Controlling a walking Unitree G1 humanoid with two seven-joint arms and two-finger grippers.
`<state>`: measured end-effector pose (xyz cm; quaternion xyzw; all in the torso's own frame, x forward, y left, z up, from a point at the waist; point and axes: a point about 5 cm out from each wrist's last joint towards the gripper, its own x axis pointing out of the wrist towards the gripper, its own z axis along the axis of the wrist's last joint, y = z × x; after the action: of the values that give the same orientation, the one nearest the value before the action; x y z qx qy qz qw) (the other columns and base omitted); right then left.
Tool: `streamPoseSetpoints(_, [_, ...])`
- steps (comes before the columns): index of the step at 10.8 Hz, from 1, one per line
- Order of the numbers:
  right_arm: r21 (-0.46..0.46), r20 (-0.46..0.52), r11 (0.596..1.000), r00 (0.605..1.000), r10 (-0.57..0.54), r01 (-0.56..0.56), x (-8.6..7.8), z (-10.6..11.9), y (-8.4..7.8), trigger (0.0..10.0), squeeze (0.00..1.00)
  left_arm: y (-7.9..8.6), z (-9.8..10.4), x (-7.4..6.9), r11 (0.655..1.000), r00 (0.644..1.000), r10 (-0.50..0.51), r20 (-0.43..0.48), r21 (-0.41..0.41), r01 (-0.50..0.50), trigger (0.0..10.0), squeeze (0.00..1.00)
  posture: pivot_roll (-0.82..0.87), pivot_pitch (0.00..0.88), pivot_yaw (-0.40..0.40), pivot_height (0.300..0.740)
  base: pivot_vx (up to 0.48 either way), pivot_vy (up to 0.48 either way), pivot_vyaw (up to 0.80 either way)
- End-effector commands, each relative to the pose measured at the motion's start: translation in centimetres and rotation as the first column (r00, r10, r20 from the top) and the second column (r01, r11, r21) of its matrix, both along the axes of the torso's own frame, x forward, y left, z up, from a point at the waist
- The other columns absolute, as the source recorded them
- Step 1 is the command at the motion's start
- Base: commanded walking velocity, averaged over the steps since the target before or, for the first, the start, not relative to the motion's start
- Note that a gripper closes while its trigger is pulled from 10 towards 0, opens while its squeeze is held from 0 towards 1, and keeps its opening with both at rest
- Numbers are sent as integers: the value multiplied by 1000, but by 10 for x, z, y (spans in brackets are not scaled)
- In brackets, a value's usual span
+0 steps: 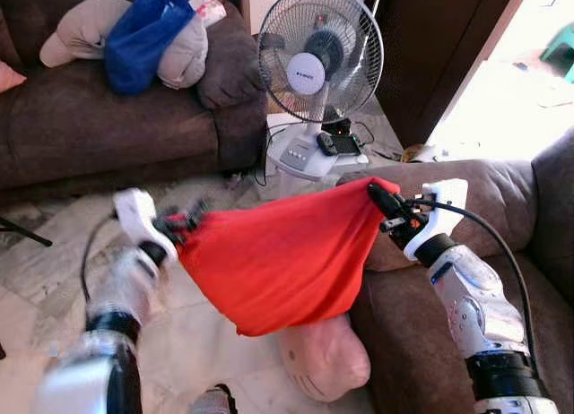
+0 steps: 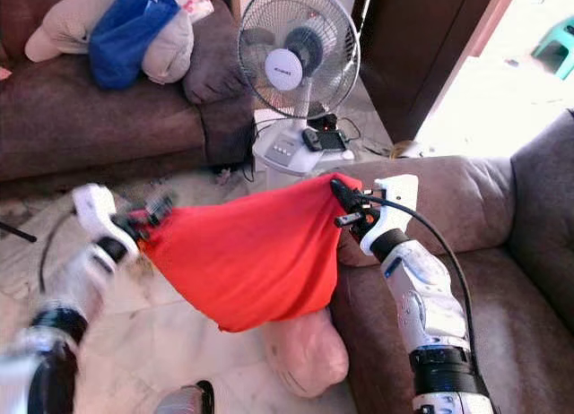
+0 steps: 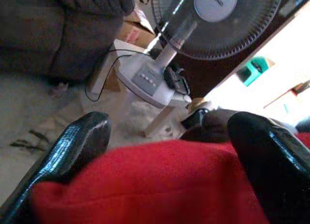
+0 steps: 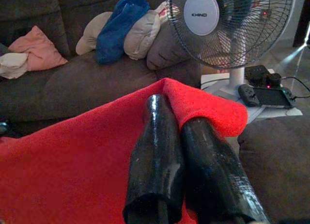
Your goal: Move the pillow to the sofa from floor
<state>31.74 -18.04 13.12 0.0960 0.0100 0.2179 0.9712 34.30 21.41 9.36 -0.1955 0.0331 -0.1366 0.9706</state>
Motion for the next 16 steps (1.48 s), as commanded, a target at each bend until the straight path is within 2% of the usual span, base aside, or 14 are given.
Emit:
streamPoseSetpoints(1, [11, 76, 1000, 997, -25, 24, 3, 19, -5, 10000, 0, -5, 4, -1, 999, 999, -14, 37, 41, 12, 10000, 0, 45, 106, -104, 740, 0, 0, 0])
streamPoseSetpoints(3, [25, 80, 1000, 997, -19, 17, 6, 20, 0, 10000, 0, -8, -8, -8, 999, 1000, 0, 11, 49, 0, 10000, 0, 51, 101, -103, 740, 0, 0, 0])
streamPoseSetpoints(5, [26, 86, 999, 996, -25, 23, 5, 21, -2, 10000, 0, 6, -14, -6, 995, 993, 98, -59, 27, -97, 10000, 0, 46, 96, -96, 740, 0, 0, 0])
streamPoseSetpoints(7, [26, 86, 999, 996, -33, 31, 5, 21, -3, 10000, 0, 5, -21, -9, 993, 989, 111, -101, 56, -105, 10000, 0, 47, 98, -97, 740, 0, 0, 0])
streamPoseSetpoints(8, [26, 84, 999, 996, -33, 31, 5, 20, -2, 10000, 0, 4, -25, -11, 990, 987, 120, -106, 86, -111, 0, 0, 47, 98, -99, 740, 0, 0, 0])
streamPoseSetpoints(16, [2, 98, 1000, 995, -18, 18, 7, 23, 3, 10000, 0, 4, -28, -15, 990, 986, 135, -97, 64, -129, 0, 0, 48, 73, -95, 740, 0, 0, 0])
